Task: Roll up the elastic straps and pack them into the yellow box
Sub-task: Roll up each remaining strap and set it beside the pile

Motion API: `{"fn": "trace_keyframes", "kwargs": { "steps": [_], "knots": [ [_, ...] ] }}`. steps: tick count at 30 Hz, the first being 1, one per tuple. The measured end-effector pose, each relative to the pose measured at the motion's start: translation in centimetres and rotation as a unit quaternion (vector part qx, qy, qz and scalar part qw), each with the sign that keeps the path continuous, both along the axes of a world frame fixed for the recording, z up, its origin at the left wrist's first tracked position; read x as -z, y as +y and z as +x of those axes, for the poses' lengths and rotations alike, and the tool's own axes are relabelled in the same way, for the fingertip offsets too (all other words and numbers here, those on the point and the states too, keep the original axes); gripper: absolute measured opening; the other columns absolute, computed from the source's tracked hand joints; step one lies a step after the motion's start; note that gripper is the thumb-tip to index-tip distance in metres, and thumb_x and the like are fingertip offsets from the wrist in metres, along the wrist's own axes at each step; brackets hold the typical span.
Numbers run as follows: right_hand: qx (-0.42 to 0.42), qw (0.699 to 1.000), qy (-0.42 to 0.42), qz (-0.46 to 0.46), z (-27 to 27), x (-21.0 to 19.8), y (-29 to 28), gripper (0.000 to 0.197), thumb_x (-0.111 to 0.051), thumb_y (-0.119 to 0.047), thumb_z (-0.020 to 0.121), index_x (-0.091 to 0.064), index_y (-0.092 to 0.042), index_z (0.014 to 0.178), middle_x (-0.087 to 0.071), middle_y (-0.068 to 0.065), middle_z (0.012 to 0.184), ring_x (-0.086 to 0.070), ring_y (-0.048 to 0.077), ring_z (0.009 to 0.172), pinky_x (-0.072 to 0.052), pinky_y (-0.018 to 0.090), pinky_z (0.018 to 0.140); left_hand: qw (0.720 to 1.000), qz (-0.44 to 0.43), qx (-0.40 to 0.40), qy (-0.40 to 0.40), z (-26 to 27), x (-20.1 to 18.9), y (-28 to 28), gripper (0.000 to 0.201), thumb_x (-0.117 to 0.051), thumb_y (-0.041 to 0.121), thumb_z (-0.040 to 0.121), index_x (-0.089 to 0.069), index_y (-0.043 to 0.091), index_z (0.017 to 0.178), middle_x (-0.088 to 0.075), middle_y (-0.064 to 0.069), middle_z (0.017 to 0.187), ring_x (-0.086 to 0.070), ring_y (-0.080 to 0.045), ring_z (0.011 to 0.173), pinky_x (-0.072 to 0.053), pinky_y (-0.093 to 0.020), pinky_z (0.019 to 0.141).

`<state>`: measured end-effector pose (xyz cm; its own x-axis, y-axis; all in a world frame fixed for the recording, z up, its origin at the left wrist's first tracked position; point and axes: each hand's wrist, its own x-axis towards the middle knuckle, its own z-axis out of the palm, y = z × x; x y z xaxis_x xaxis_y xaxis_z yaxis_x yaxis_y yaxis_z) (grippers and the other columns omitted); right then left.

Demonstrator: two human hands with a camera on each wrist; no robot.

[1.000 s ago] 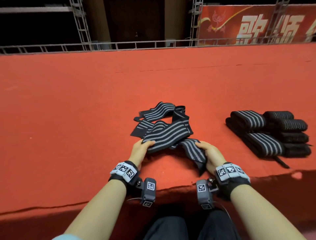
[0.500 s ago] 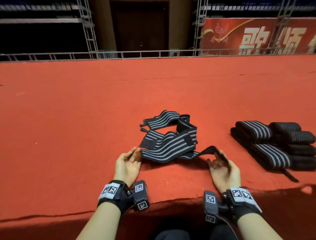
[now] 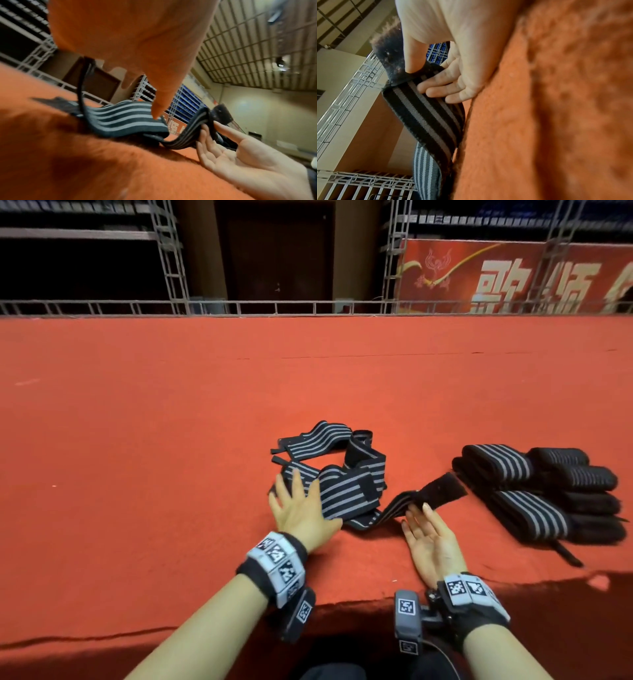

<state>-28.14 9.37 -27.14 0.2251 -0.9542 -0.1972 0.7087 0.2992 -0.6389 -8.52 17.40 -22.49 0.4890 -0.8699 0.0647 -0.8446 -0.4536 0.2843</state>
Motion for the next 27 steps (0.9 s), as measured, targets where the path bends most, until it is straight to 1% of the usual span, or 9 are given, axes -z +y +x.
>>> {"fn": "trace_keyframes", "kwargs": {
  "steps": [2, 5, 9, 13, 18, 22, 24, 26, 27],
  "knots": [
    [0.000, 1.000, -0.005, 0.002, 0.0, 0.1, 0.1, 0.008, -0.056, -0.011, 0.092, -0.062, -0.016, 0.090, -0.072, 0.004, 0.089, -0.064, 0.017, 0.095, -0.046, 0.033, 0.092, 0.997, -0.053, 0.006, -0.063, -1.8, -0.6, -1.6, 0.076, -0.058, 0.057, 0.081, -0.031, 0.026, 0.145, -0.006, -0.008, 0.161, 0.006, -0.036, 0.146, 0.000, -0.053, 0.116],
    [0.000, 1.000, -0.012, 0.009, -0.1, 0.0, 0.1, 0.007, -0.057, -0.011, 0.091, -0.061, -0.015, 0.090, -0.071, 0.005, 0.089, -0.063, 0.017, 0.094, -0.047, 0.032, 0.092, 0.995, -0.070, 0.058, -0.042, -3.8, -0.6, -4.1, 0.073, -0.057, 0.061, 0.082, -0.038, 0.022, 0.141, -0.038, -0.003, 0.149, -0.016, -0.030, 0.144, -0.009, -0.051, 0.115],
    [-0.001, 1.000, -0.009, 0.018, -0.1, 0.2, -0.4, 0.004, -0.057, -0.012, 0.091, -0.060, -0.015, 0.092, -0.069, 0.007, 0.092, -0.064, 0.018, 0.092, -0.048, 0.032, 0.087, 0.996, -0.066, 0.064, -0.016, -3.5, -1.0, -5.1, 0.046, -0.059, 0.052, 0.084, -0.055, 0.021, 0.117, -0.067, -0.002, 0.112, -0.055, -0.026, 0.115, -0.030, -0.041, 0.099],
    [-0.003, 0.999, -0.023, 0.034, -0.1, 0.4, -0.7, 0.008, -0.052, -0.017, 0.096, -0.058, -0.013, 0.093, -0.065, 0.006, 0.088, -0.062, 0.015, 0.085, -0.048, 0.030, 0.078, 0.993, -0.087, 0.014, 0.081, 1.0, -0.7, -2.4, 0.038, -0.057, 0.027, 0.081, -0.051, 0.027, 0.119, -0.068, -0.001, 0.113, -0.059, -0.026, 0.112, -0.036, -0.034, 0.095],
    [0.008, 0.996, -0.063, 0.068, 0.0, 0.0, -0.8, 0.019, -0.042, -0.022, 0.101, -0.056, -0.013, 0.093, -0.055, 0.005, 0.089, -0.055, 0.016, 0.086, -0.046, 0.033, 0.080, 0.984, -0.087, -0.103, 0.118, 10.0, -0.7, 2.4, 0.029, -0.055, 0.016, 0.077, -0.055, 0.027, 0.105, -0.069, -0.008, 0.108, -0.063, -0.030, 0.103, -0.047, -0.033, 0.087],
    [0.024, 0.989, -0.109, 0.094, -0.3, 0.5, -1.1, 0.022, -0.042, -0.027, 0.100, -0.056, -0.012, 0.091, -0.058, 0.006, 0.084, -0.055, 0.017, 0.085, -0.051, 0.033, 0.074, 0.980, -0.032, -0.191, 0.034, 14.6, -0.6, 4.8, 0.028, -0.056, 0.019, 0.076, -0.063, 0.020, 0.103, -0.069, -0.012, 0.103, -0.063, -0.032, 0.100, -0.047, -0.033, 0.084],
    [0.018, 0.990, -0.109, 0.087, -0.3, 0.7, -1.1, 0.018, -0.046, -0.025, 0.097, -0.057, -0.013, 0.089, -0.061, 0.005, 0.075, -0.056, 0.017, 0.082, -0.053, 0.032, 0.070, 0.973, 0.038, -0.228, -0.026, 15.4, -0.3, 5.3, 0.035, -0.058, 0.023, 0.077, -0.061, 0.022, 0.112, -0.064, -0.011, 0.113, -0.056, -0.031, 0.109, -0.041, -0.036, 0.090],
    [0.011, 0.992, -0.106, 0.072, -0.3, 0.6, -0.9, 0.013, -0.061, -0.024, 0.079, -0.058, -0.014, 0.086, -0.065, 0.003, 0.067, -0.059, 0.016, 0.077, -0.054, 0.030, 0.069, 0.965, 0.078, -0.218, -0.127, 15.2, -0.3, 5.1, 0.049, -0.061, 0.025, 0.077, -0.053, 0.022, 0.125, -0.052, -0.009, 0.128, -0.043, -0.030, 0.122, -0.036, -0.039, 0.097],
    [0.011, 0.993, -0.103, 0.061, -0.3, 0.5, -0.8, 0.023, -0.067, -0.026, 0.067, -0.058, -0.015, 0.085, -0.065, 0.002, 0.066, -0.062, 0.015, 0.072, -0.056, 0.029, 0.067, 0.968, 0.054, -0.175, -0.169, 14.8, -0.5, 4.6, 0.055, -0.061, 0.024, 0.076, -0.049, 0.021, 0.130, -0.050, -0.007, 0.132, -0.041, -0.030, 0.125, -0.035, -0.039, 0.100]
  ]
}}
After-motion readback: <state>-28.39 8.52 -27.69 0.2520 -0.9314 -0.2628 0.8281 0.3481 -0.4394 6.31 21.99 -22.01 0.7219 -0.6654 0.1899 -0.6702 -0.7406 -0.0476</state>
